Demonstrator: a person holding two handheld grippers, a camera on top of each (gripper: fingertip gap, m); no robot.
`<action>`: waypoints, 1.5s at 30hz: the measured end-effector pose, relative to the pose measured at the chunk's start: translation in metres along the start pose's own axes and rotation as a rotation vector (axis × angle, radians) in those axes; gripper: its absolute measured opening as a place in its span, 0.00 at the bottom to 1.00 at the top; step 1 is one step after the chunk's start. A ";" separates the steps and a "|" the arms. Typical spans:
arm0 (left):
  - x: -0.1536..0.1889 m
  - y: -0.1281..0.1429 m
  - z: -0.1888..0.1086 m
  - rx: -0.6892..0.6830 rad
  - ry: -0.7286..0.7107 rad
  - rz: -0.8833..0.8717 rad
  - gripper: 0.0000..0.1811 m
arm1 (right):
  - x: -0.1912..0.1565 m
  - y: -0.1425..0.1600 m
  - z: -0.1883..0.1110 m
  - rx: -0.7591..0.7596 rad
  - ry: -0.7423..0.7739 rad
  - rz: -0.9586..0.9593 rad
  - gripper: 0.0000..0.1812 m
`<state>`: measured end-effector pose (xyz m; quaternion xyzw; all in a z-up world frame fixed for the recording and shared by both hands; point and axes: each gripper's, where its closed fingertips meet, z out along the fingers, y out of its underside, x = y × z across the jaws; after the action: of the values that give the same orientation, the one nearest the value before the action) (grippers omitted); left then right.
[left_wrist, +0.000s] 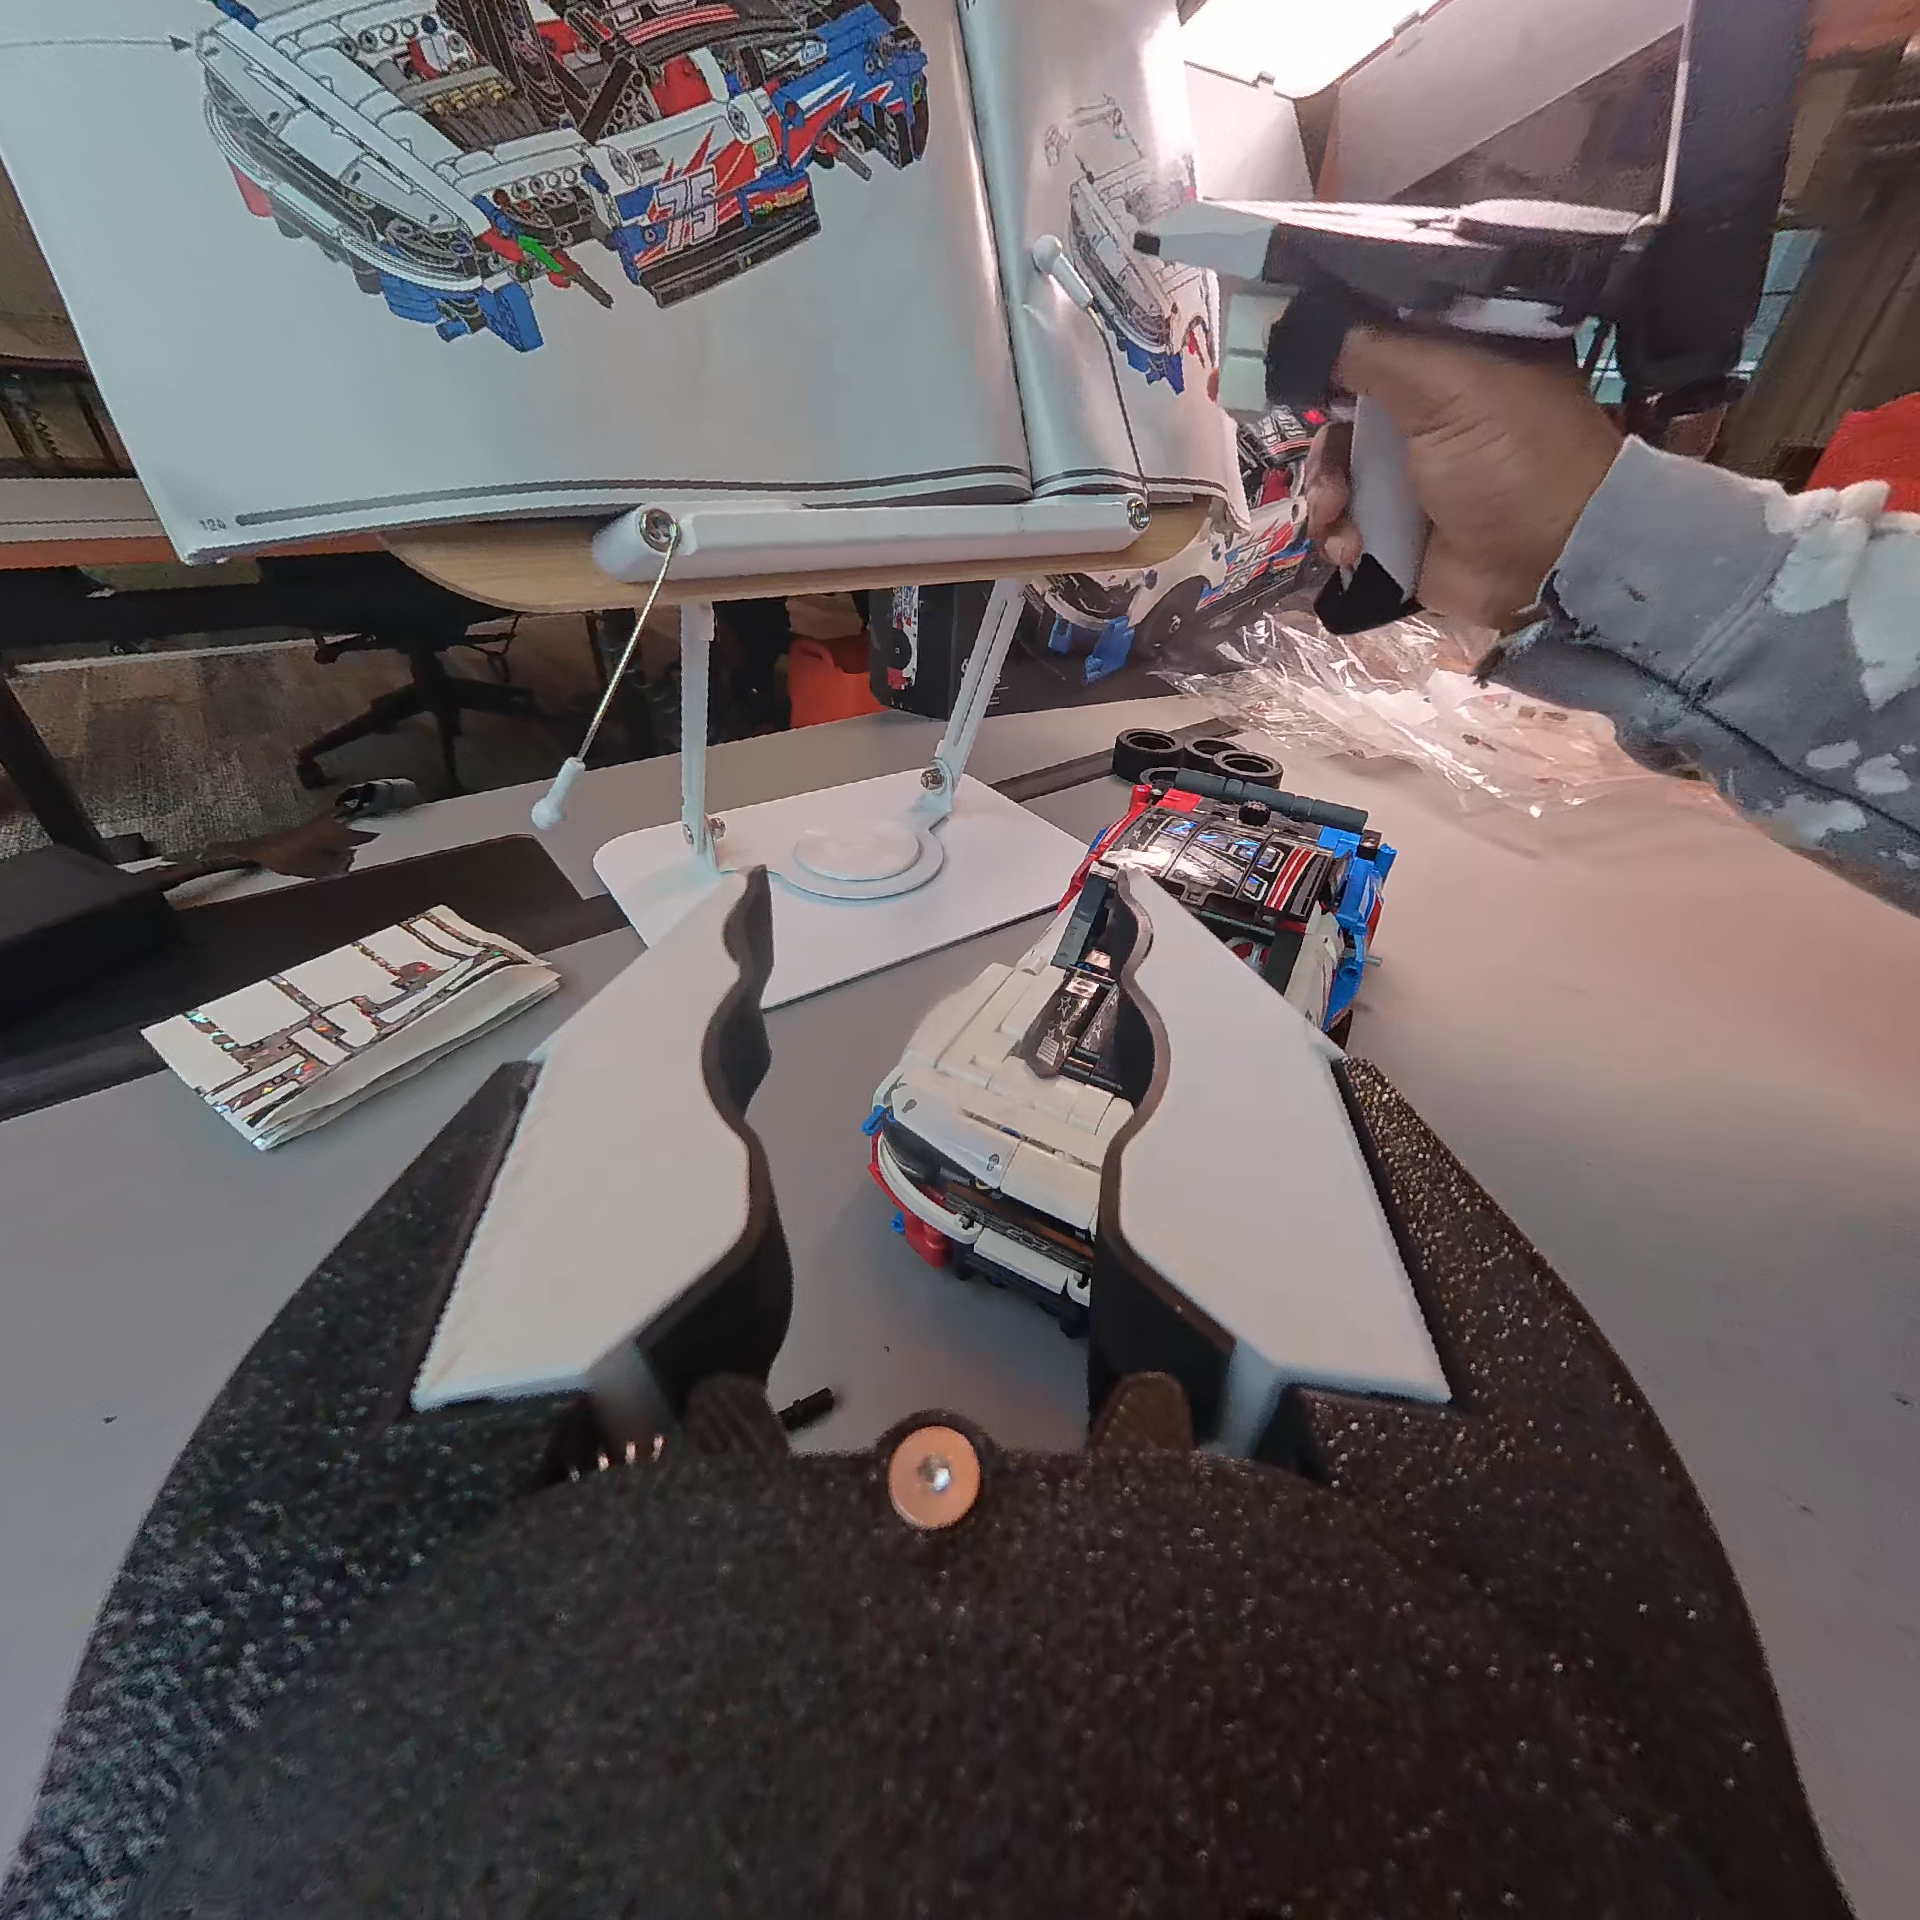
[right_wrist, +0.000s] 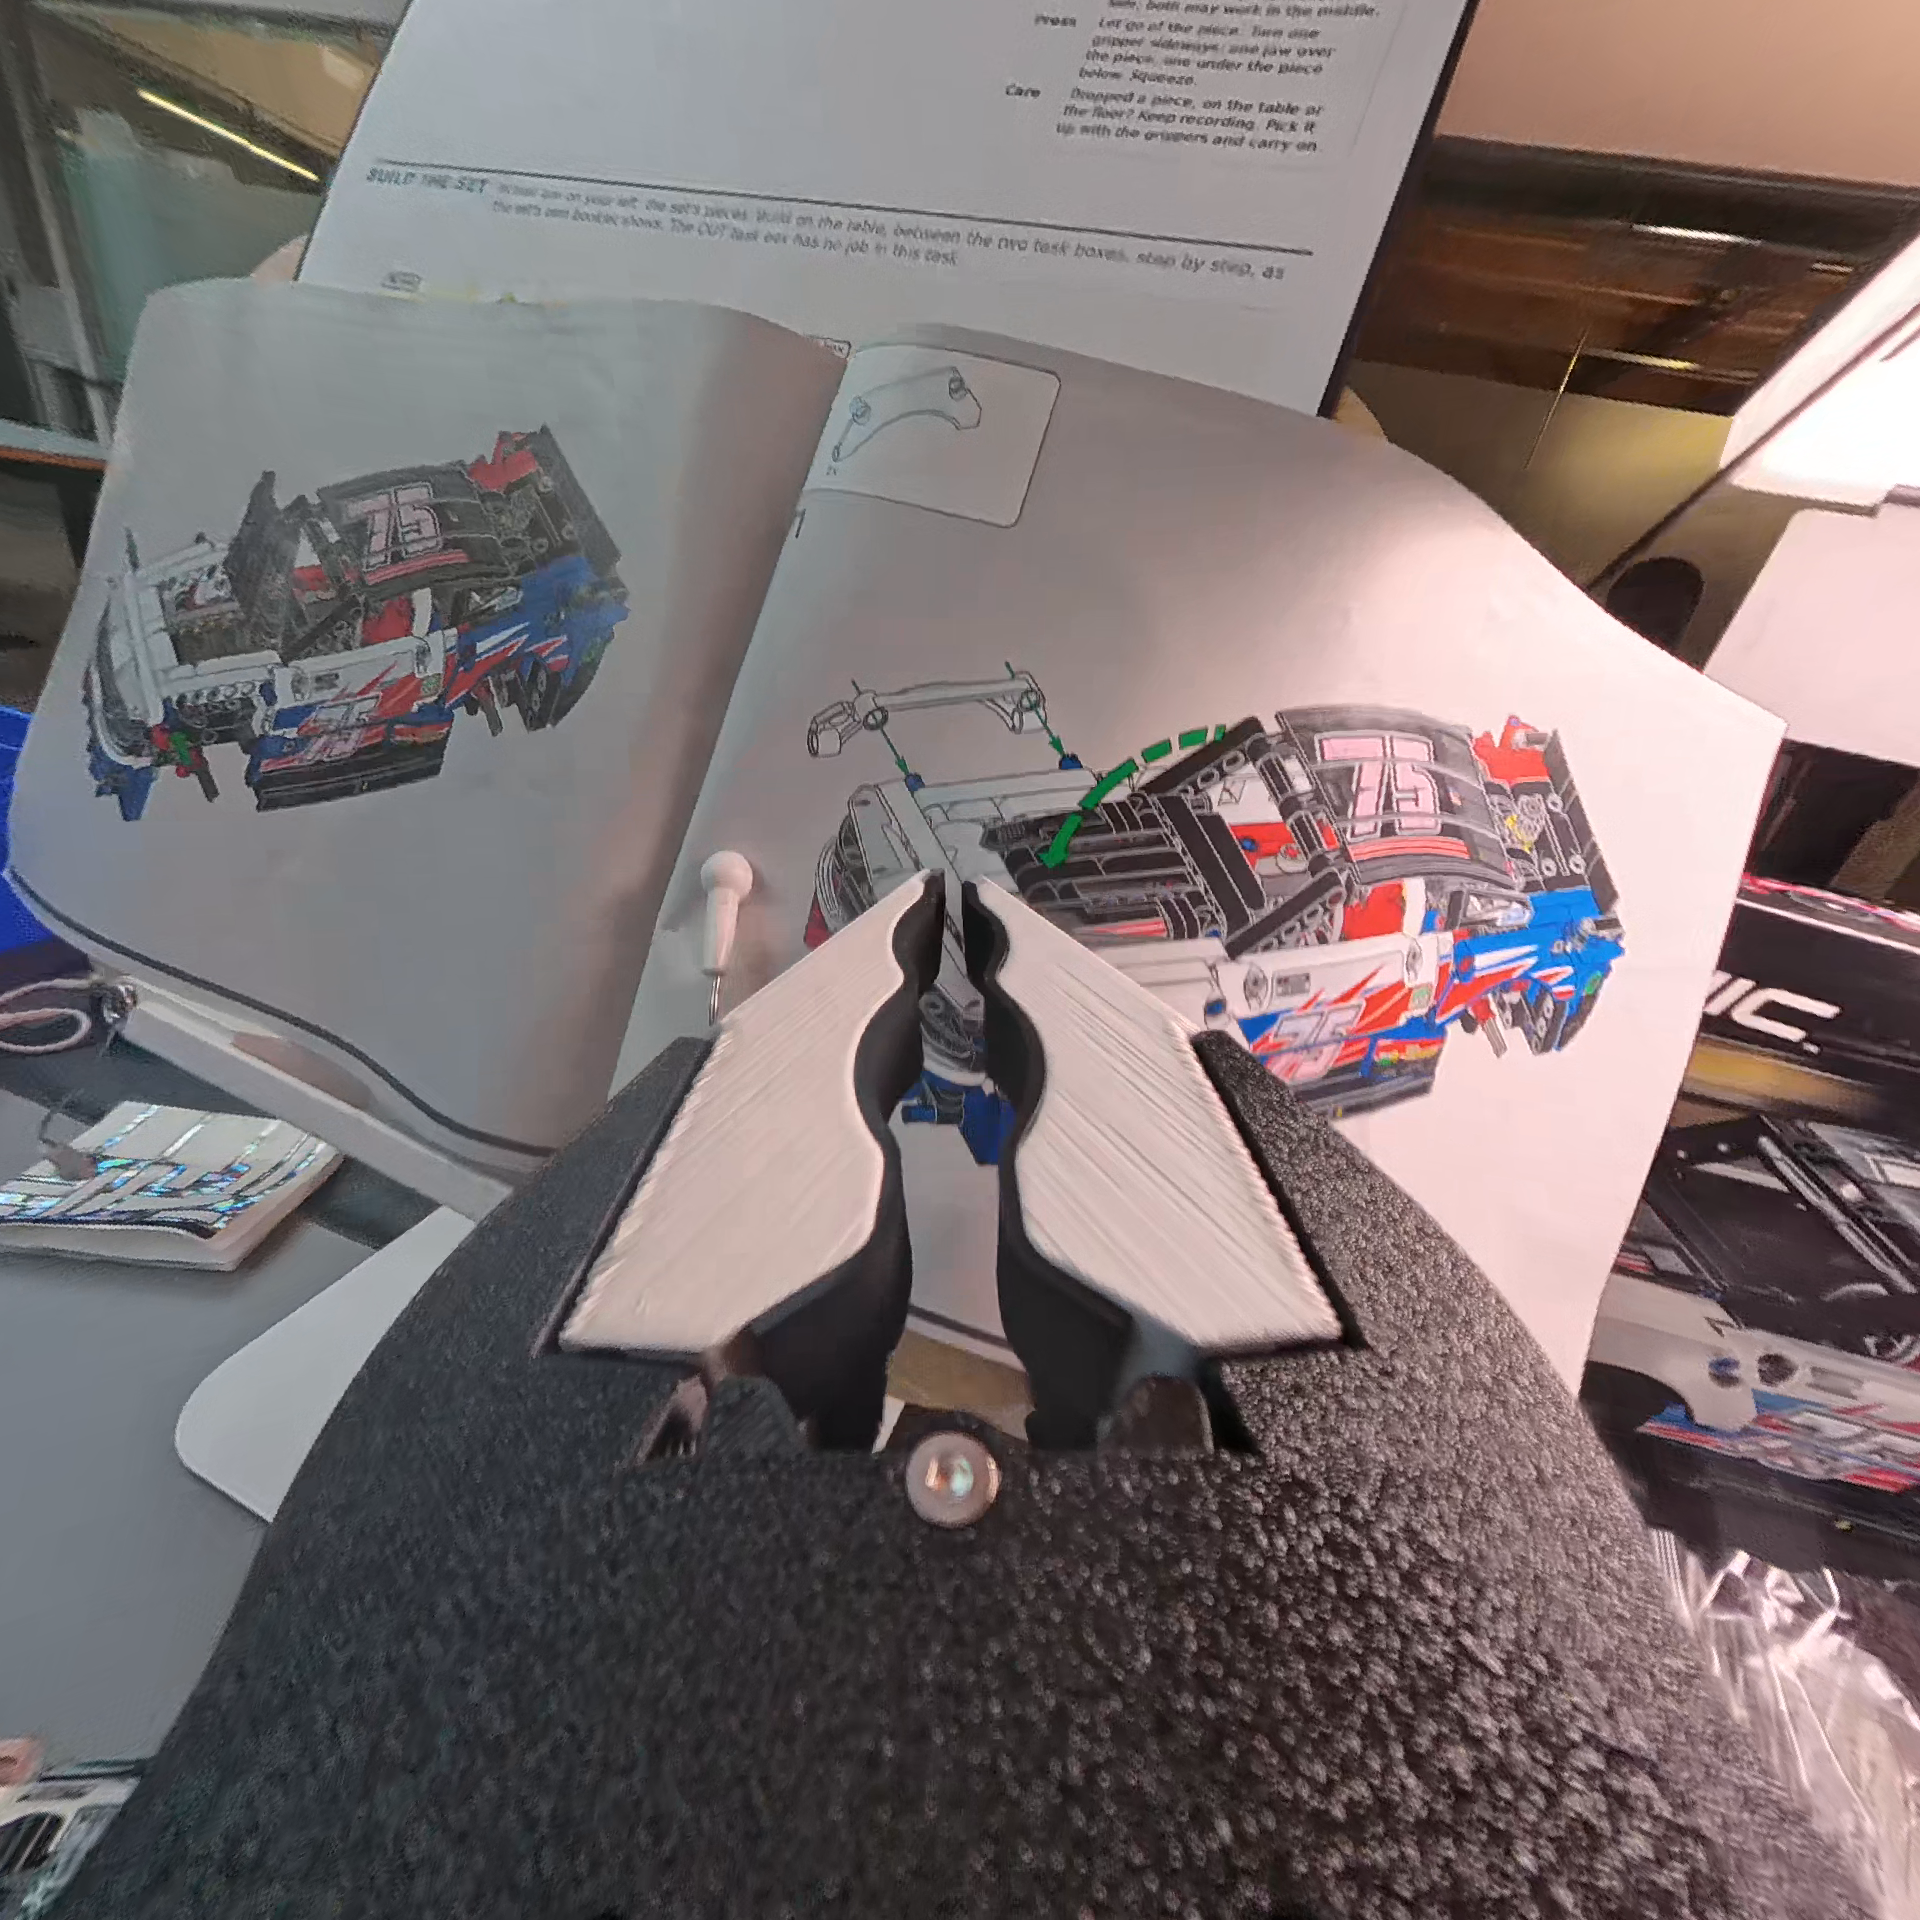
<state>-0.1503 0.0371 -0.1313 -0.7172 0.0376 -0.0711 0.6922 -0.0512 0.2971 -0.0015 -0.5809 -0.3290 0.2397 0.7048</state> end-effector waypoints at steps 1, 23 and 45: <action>0.000 0.000 0.000 0.001 0.001 -0.001 0.35 | 0.001 0.006 -0.004 -0.004 0.010 0.000 0.01; 0.001 0.009 0.003 -0.035 -0.002 0.013 0.35 | 0.078 0.023 -0.013 -0.023 0.162 0.071 0.00; 0.004 0.010 0.003 -0.048 0.024 0.010 0.35 | 0.004 0.043 -0.073 -0.094 -0.250 0.029 0.12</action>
<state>-0.1459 0.0391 -0.1411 -0.7324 0.0511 -0.0751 0.6748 0.0076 0.2608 -0.0509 -0.5836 -0.4170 0.3047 0.6266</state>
